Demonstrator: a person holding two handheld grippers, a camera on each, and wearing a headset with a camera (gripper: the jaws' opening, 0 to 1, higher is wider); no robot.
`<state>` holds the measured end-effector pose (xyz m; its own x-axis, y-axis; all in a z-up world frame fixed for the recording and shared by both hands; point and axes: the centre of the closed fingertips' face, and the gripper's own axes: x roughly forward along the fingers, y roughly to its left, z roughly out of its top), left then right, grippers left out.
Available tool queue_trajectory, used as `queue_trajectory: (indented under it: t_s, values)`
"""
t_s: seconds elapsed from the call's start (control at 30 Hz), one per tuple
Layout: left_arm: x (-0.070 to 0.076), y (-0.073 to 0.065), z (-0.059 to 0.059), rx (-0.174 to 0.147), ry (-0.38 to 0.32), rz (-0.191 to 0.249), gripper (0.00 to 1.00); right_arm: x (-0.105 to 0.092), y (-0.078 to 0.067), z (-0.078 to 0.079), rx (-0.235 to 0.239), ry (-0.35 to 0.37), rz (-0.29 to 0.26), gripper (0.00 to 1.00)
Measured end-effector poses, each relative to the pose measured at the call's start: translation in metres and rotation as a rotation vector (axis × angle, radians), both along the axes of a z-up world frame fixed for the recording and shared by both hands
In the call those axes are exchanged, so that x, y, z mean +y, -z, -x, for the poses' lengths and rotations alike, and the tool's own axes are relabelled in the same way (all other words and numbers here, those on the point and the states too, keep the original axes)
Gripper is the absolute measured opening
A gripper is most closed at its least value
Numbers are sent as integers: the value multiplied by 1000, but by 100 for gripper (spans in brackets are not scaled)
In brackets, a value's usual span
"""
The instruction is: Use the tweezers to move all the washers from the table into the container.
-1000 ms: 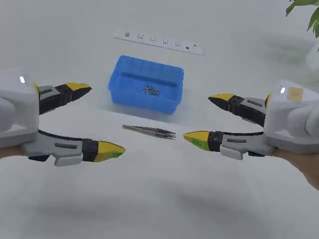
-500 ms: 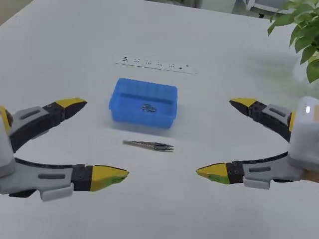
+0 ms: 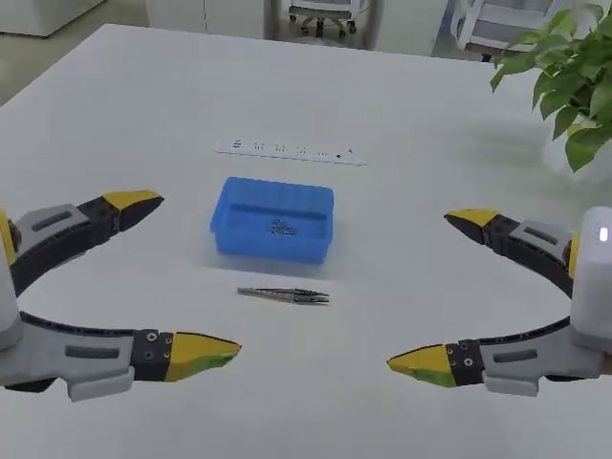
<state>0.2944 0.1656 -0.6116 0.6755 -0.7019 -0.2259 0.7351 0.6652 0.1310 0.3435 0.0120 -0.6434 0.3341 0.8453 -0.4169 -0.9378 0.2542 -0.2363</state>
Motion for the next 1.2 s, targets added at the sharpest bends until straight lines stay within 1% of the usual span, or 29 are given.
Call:
queue_trajectory:
  t_s: [0.07, 0.13, 0.17, 0.23, 0.3, 0.43, 0.47, 0.5, 0.6, 0.67, 0.73, 0.8, 0.93, 1.03, 1.07, 1.13, 1.2]
  values:
    - [-1, 1, 2, 7, 4, 4, 100, -4, -4, 1, -8, 8, -4, 100]
    - [-3, 6, 4, 25, 7, -12, 100, -6, -9, 0, -10, 22, -19, 100]
    - [-4, 8, 6, 28, 7, -21, 100, -8, -11, 0, -10, 31, -26, 100]
    - [-5, 8, 7, 32, 8, -28, 100, -12, -14, 0, -15, 42, -28, 100]
    - [-6, 7, 7, 26, 7, -31, 100, -14, -14, 0, -17, 46, -24, 100]
    - [-8, 0, 5, 16, 0, -9, 100, -18, -18, 3, -22, 51, -23, 100]
    - [-11, -8, 4, 6, -2, 30, 100, -18, -19, 4, -21, 52, -25, 100]
    - [-13, -13, 4, -3, 4, 49, 100, -19, -20, 4, -22, 53, -27, 100]
    - [-15, -19, 3, -20, 4, 40, 100, -20, -20, 5, -17, 56, -29, 100]
    - [-14, -21, 2, -21, 4, 34, 100, -21, -19, 5, -15, 58, -23, 100]
    - [-14, -24, 2, -19, 4, 38, 100, -22, -19, 6, -13, 60, -22, 100]
    - [-13, -28, 3, -26, 4, 49, 100, -22, -20, 7, -12, 59, -21, 100]
    - [-9, -25, 4, -23, -2, 28, 100, -22, -19, 10, -9, 55, -13, 100]
    - [-6, -23, 8, -19, -3, 24, 100, -21, -20, 11, -10, 56, -15, 100]
    - [-5, -21, 9, -18, -1, 16, 100, -21, -21, 11, -10, 56, -16, 100]
    - [-2, -17, 11, -15, -3, -8, 100, -18, -27, 11, -8, 65, -40, 100]
    - [0, -16, 12, -13, -6, -16, 100, -17, -30, 10, -11, 70, -48, 100]
